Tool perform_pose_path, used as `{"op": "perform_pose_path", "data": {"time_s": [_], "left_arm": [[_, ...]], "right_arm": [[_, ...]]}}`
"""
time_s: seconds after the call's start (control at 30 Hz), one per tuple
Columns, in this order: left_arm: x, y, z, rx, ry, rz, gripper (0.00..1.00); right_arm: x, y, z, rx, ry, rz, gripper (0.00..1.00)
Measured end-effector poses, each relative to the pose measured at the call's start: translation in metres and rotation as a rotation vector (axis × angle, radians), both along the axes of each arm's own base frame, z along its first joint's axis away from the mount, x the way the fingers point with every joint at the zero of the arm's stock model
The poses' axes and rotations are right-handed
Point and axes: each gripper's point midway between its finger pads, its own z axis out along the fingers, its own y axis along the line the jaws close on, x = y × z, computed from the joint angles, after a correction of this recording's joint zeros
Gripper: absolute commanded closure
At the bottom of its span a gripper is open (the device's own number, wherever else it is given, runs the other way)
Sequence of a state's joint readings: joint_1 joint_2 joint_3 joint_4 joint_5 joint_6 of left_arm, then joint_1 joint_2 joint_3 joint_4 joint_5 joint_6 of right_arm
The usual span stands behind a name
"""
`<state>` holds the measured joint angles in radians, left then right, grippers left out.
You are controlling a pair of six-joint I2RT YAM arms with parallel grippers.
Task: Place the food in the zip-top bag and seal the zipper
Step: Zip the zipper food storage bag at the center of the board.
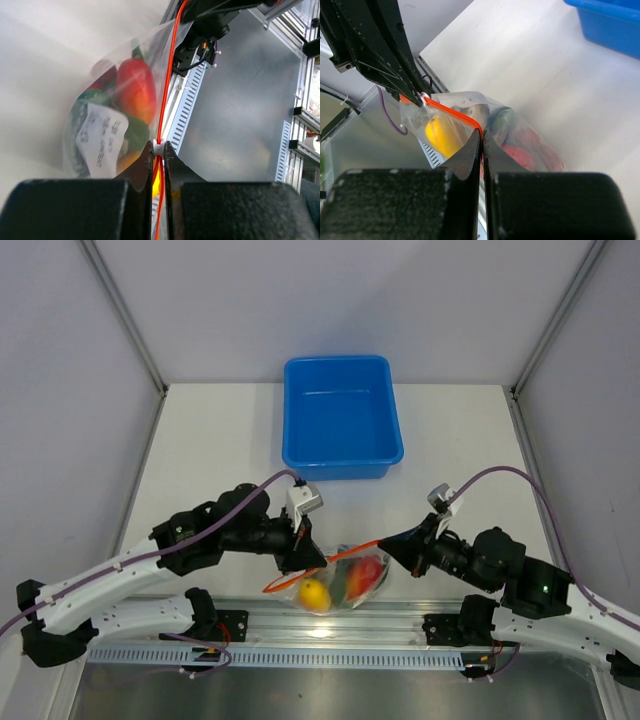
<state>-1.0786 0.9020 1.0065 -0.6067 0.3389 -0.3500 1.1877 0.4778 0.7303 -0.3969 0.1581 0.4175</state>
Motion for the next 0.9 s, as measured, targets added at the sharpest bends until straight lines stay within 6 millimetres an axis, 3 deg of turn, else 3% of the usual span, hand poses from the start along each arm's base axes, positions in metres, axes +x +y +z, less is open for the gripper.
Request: {"op": "perform_pose_path", "data": {"time_s": [0.47,0.9], "left_arm": [[-0.008,0.030,0.007,-0.009,-0.015,0.052,0.89],[-0.014,0.052,-0.021,0.054,0.022,0.095,0.89]], "right_arm": [[0.005,-0.034,-0.002,0.023,0.006,-0.106,1.00],[0.011,-0.047,-0.022,-0.011,0.055,-0.188,1.00]]}}
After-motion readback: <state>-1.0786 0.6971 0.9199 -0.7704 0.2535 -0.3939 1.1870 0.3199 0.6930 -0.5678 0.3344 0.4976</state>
